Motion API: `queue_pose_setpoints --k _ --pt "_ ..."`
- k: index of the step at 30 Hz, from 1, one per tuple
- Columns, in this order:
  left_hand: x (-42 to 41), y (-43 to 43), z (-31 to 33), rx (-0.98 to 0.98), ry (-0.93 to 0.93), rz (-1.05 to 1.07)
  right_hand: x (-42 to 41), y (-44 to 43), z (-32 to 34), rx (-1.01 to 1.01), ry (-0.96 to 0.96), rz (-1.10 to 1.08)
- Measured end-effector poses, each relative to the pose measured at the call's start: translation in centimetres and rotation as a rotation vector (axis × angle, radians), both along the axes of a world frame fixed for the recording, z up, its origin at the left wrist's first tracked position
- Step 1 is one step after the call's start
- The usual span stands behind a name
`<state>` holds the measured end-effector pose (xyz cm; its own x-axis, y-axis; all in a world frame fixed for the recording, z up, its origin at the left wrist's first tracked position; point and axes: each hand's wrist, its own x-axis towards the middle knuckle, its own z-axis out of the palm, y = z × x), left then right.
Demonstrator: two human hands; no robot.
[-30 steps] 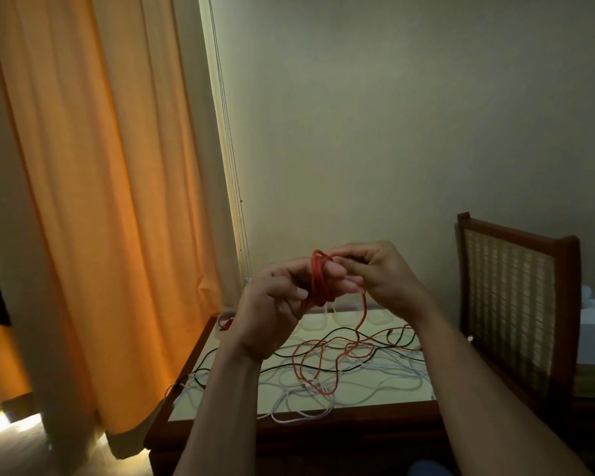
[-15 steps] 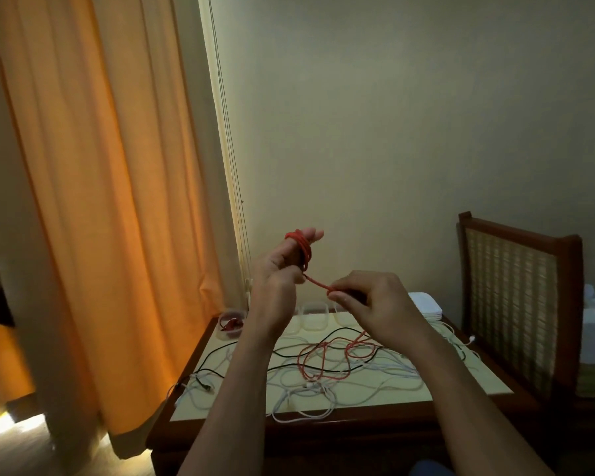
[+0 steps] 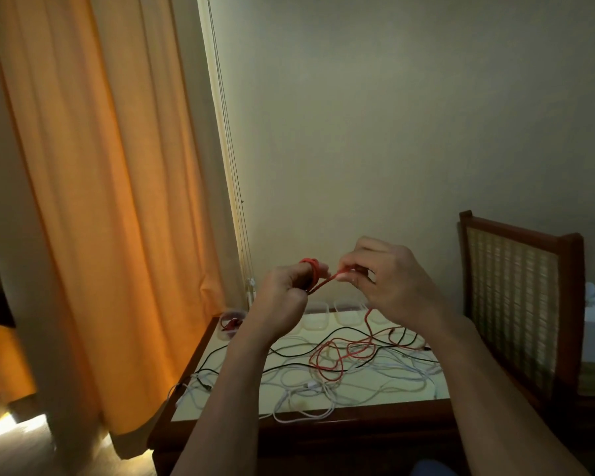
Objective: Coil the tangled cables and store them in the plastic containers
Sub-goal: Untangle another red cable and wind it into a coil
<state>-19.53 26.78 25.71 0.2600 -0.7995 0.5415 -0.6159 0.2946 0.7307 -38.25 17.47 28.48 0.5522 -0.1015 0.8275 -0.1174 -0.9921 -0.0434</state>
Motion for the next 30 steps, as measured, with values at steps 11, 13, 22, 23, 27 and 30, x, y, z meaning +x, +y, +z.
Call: queue_pose_setpoints --k 11,13,22,23,27,30 --pt "-1.2 1.5 0.3 0.192 0.016 -0.238 1.1 -1.0 5.0 -0.074 -0.121 0.068" --pt "-1.2 2.0 0.6 0.16 0.034 -0.29 1.6 -1.8 5.1 -0.008 -0.16 0.085" --pt "-0.8 1.9 1.4 -0.118 0.28 -0.502 2.9 -5.3 1.0 0.423 -0.102 0.159" --pt "-0.8 1.6 1.3 -0.139 0.324 -0.522 3.1 -5.5 0.2 0.459 -0.092 0.169" --pt "-1.4 0.7 1.0 -0.276 0.671 -0.642 3.8 -5.8 -2.3 0.59 -0.103 0.202" --pt "-1.4 0.1 1.4 -0.388 0.821 -0.68 4.2 -5.0 -3.8 0.62 -0.069 0.185"
